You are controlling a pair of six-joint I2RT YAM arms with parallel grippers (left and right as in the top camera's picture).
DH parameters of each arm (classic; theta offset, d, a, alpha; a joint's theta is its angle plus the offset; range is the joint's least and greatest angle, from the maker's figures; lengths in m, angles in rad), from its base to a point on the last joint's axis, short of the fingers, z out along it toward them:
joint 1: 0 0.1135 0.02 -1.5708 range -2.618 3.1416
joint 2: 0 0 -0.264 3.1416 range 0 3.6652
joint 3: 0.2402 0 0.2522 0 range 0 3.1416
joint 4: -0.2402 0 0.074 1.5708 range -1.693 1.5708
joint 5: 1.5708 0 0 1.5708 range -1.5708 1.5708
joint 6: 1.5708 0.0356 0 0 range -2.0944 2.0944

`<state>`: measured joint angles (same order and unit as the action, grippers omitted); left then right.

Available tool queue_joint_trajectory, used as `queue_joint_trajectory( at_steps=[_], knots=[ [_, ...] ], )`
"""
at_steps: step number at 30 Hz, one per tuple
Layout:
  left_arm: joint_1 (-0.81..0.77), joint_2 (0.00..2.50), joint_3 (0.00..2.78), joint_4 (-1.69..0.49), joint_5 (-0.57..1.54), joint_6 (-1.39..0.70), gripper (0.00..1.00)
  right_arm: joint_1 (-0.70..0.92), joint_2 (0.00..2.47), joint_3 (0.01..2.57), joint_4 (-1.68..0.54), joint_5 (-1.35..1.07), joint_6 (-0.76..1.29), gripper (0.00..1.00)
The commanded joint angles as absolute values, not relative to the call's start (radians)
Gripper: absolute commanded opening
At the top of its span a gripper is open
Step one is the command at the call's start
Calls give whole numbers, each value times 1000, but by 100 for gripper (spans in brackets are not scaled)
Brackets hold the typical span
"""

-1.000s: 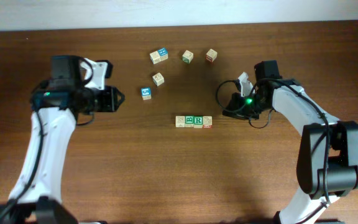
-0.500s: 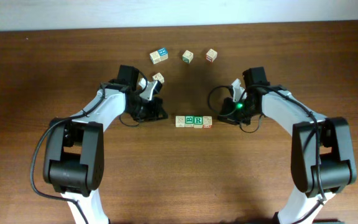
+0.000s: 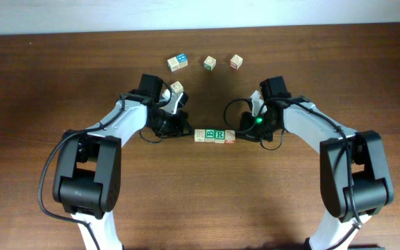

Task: Rotate 4 blocks
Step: 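Bring the left and right grippers to opposite ends of the block row, then squeeze the four-block row between both grippers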

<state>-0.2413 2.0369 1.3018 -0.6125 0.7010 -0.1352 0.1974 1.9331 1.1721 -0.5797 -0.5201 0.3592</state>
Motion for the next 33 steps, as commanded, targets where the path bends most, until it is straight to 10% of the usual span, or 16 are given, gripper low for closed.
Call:
queue_joint_trajectory(
  at_steps=[1,33],
  knots=[
    [-241,2048,1307,-614,722,-168,0,209,1938,1163,-582,-511,358,5],
    [-295,2049,1306,-603,606,-251,0,189,1938,1162,-584,-553,321,4]
  ],
)
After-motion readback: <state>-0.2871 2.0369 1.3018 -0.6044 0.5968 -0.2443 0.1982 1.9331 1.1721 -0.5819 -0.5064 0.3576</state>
